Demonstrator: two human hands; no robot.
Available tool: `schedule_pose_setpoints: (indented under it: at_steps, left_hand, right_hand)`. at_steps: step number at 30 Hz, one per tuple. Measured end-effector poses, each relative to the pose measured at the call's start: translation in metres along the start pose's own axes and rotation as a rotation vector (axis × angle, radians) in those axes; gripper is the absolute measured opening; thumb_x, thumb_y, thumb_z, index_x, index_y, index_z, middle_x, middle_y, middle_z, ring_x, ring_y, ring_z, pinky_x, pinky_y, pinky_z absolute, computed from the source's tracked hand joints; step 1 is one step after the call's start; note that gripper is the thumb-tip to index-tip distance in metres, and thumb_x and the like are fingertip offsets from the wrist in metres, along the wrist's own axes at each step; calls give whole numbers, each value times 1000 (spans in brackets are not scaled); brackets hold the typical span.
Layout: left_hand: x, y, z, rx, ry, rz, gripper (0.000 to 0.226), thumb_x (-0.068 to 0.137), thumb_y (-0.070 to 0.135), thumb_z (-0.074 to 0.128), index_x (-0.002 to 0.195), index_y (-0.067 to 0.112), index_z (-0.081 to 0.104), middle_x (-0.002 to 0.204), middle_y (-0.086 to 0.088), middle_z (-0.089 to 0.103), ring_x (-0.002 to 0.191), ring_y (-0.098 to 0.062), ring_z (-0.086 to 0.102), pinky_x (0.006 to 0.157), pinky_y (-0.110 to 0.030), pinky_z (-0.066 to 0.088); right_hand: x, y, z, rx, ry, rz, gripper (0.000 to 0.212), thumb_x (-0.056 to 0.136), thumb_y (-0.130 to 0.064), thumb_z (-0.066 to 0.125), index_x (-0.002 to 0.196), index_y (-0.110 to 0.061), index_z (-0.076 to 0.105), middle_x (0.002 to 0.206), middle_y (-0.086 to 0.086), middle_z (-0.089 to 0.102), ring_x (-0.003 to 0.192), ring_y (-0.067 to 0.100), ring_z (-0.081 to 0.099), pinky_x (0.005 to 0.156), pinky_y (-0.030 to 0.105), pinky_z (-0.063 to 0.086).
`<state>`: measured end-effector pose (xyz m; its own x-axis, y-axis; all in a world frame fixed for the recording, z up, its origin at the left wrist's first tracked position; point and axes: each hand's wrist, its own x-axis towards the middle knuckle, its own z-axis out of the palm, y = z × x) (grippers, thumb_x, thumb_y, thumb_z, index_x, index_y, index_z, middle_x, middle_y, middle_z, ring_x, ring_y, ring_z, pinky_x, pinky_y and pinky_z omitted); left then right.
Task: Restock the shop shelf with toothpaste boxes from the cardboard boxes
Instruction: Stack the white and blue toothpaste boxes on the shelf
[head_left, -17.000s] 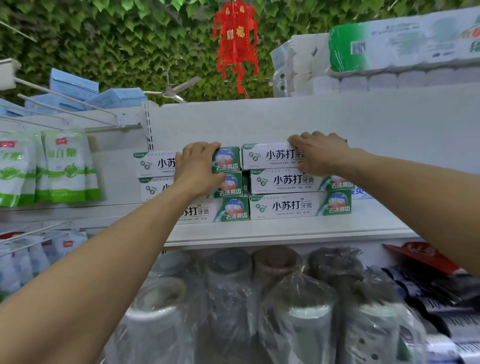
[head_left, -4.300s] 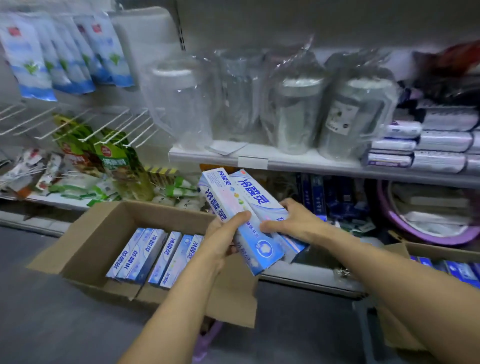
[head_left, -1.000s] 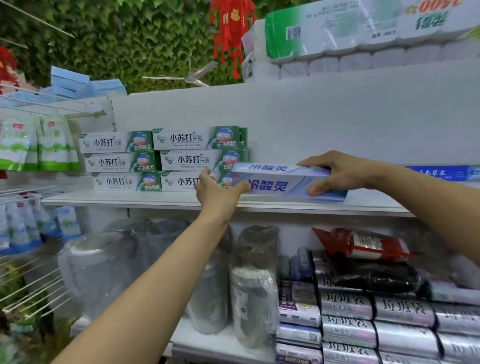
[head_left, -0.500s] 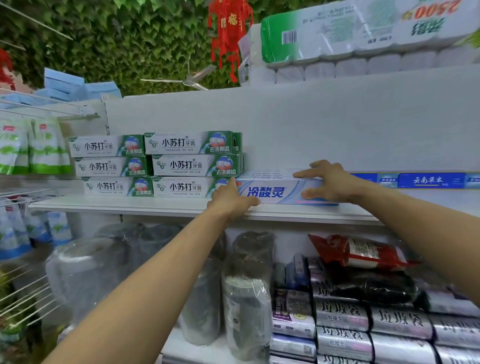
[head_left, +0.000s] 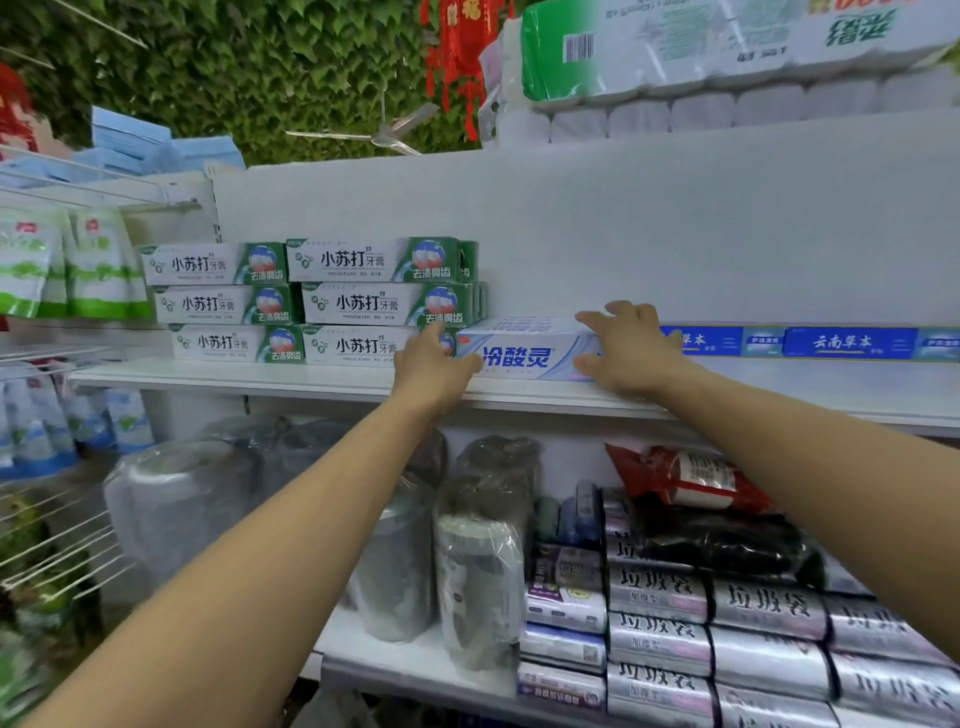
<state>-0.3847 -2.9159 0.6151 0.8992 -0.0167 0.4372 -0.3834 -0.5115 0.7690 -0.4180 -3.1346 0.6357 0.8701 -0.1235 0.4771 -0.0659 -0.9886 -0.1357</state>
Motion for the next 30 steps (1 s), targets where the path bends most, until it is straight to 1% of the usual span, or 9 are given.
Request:
schedule_pose_setpoints:
  at_steps: [3, 6, 10, 14, 17, 21, 25, 28, 30]
  left_hand:
    - [-23, -3, -9, -1, 81, 91, 57, 87, 25, 64, 140, 15, 45, 136, -6, 52, 124, -21, 49, 105, -38, 40]
    - [-49, -8, -22, 19, 122, 162, 47, 88, 27, 64, 132, 18, 52, 125, -1, 58, 109, -15, 56, 96, -33, 46]
    - [-86, -27, -38, -21, 143, 101, 37, 89, 39, 61, 122, 21, 58, 99, 12, 62, 90, -6, 60, 89, -34, 51]
    - [-113, -62, -57, 20, 145, 58, 27, 89, 41, 60, 110, 25, 64, 93, 15, 65, 89, -3, 61, 87, -33, 52]
    - [-126, -98, -78, 74, 133, 26, 23, 89, 41, 61, 106, 26, 66, 91, 16, 65, 87, 3, 60, 86, -29, 51]
    - [-138, -159, -115, 136, 104, -49, 21, 90, 38, 61, 106, 25, 65, 95, 12, 66, 89, -3, 61, 82, -25, 49]
    - [-154, -235, -165, 173, 50, -162, 22, 91, 32, 62, 108, 19, 66, 92, 9, 65, 89, -9, 60, 83, -26, 48]
    - [-162, -302, -207, 200, -17, -253, 19, 89, 29, 65, 105, 18, 67, 85, 8, 64, 85, -13, 62, 83, -31, 52]
    - [-168, -348, -234, 226, -79, -304, 18, 90, 28, 64, 105, 18, 67, 89, 5, 66, 86, -13, 62, 81, -29, 50]
  right_hand:
    - [-18, -10, -2, -32, 125, -89, 56, 91, -38, 54, 143, -29, 36, 152, 3, 26, 139, 25, 20, 109, 57, 21]
    - [-38, -23, -5, -51, 199, -201, 48, 91, -36, 52, 137, -25, 44, 143, 4, 39, 128, 26, 35, 102, 48, 31]
    - [-65, -45, -1, -46, 299, -319, 47, 86, -43, 41, 125, -22, 56, 123, 6, 56, 113, 28, 49, 89, 41, 34]
    - [-92, -79, 19, 37, 331, -430, 43, 81, -42, 44, 111, -20, 65, 110, 6, 64, 103, 30, 56, 84, 42, 36]
    - [-112, -118, 42, 138, 292, -537, 37, 80, -38, 48, 106, -19, 67, 104, 5, 64, 99, 29, 56, 81, 42, 39]
    - [-134, -181, 86, 253, 175, -607, 29, 85, -31, 56, 111, -22, 65, 109, 2, 61, 103, 26, 53, 82, 40, 40]
    - [-152, -255, 138, 284, -9, -611, 34, 91, -33, 53, 123, -26, 57, 121, -1, 55, 116, 21, 48, 95, 41, 36]
    - [-163, -314, 183, 320, -150, -560, 33, 91, -34, 51, 123, -27, 57, 120, -1, 55, 115, 21, 49, 95, 40, 38]
    - [-170, -352, 215, 372, -253, -512, 31, 90, -33, 53, 120, -26, 59, 118, 1, 56, 113, 23, 51, 93, 39, 42]
